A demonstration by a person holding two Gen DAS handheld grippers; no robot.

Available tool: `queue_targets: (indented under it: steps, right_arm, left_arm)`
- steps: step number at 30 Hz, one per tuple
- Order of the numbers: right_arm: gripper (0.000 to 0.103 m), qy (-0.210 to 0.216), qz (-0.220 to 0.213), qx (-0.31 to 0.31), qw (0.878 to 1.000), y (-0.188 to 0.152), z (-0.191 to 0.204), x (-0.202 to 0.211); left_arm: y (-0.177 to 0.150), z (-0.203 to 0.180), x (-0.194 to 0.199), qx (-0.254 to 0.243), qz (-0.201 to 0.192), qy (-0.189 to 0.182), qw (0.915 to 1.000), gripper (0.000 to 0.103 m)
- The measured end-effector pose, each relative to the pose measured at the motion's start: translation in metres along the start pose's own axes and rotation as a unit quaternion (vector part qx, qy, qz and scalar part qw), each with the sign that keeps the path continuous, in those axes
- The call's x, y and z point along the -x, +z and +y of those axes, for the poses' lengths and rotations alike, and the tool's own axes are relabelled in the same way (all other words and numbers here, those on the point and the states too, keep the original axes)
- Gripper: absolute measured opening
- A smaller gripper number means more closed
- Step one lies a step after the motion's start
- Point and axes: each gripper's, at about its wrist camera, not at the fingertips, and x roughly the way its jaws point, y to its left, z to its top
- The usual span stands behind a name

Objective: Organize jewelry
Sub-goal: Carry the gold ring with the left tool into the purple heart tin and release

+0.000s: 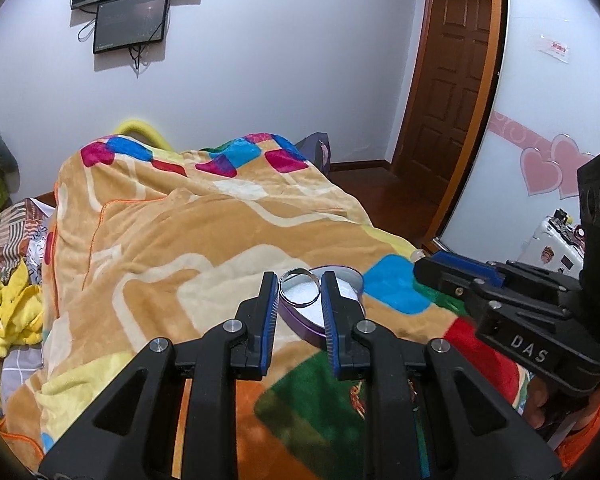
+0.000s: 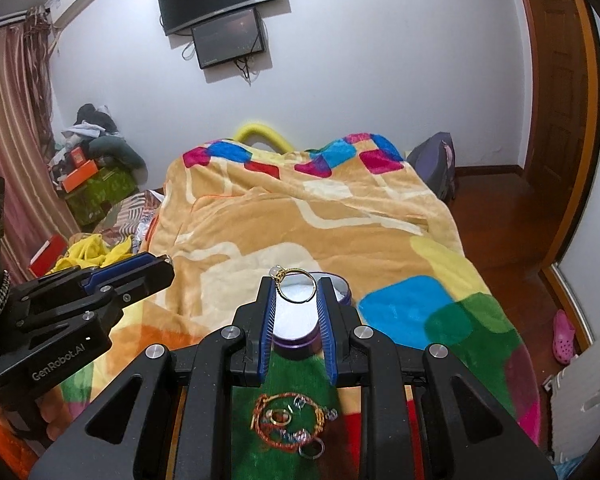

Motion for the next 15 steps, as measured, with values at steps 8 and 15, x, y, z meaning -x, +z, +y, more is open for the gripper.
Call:
queue_targets:
  steps: [8,15]
  right_arm:
    - [0.019,0.000,0.021,-0.001,1.000,0.001,-0.009,-0.023]
    - [0.019,0.014,0.047,0.010,0.999,0.006,-0.014,-0.044]
  left_arm:
    - [0.006,0.009,-0.027,0.001,0.016,-0.008,0.9998,0.021]
    - [0.008,0.010,-0.057,-0.005,0.044,-0.026,0.9987,0.021]
